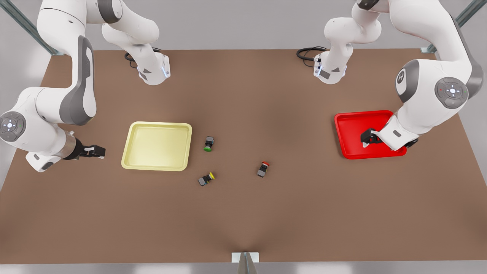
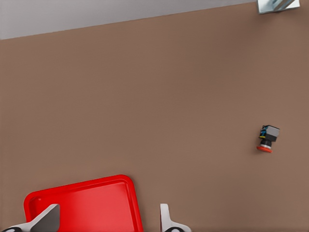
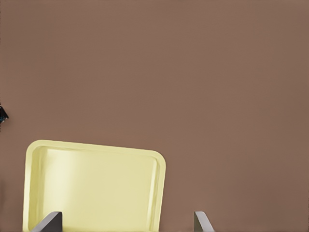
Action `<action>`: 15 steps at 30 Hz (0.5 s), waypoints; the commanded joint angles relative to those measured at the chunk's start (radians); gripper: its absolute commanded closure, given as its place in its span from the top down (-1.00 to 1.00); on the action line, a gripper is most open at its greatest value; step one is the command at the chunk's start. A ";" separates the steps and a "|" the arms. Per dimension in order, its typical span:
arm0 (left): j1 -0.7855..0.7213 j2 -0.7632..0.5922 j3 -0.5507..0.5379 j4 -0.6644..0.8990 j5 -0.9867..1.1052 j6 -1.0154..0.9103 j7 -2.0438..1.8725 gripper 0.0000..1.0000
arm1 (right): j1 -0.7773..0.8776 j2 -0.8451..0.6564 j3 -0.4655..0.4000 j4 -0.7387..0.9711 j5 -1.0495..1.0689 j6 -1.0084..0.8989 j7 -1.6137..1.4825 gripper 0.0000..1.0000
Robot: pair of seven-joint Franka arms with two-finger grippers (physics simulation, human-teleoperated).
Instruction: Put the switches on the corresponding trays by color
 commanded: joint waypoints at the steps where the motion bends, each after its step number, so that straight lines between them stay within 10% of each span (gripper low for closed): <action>1: -0.002 0.000 0.000 0.000 0.002 -0.002 0.000 1.00 | 0.002 0.004 0.002 0.002 0.000 0.002 0.006 1.00; 15: -0.443 0.382 -0.025 -0.049 -0.014 0.426 -0.331 1.00 | 0.310 0.346 -0.003 0.261 0.000 0.057 1.104 1.00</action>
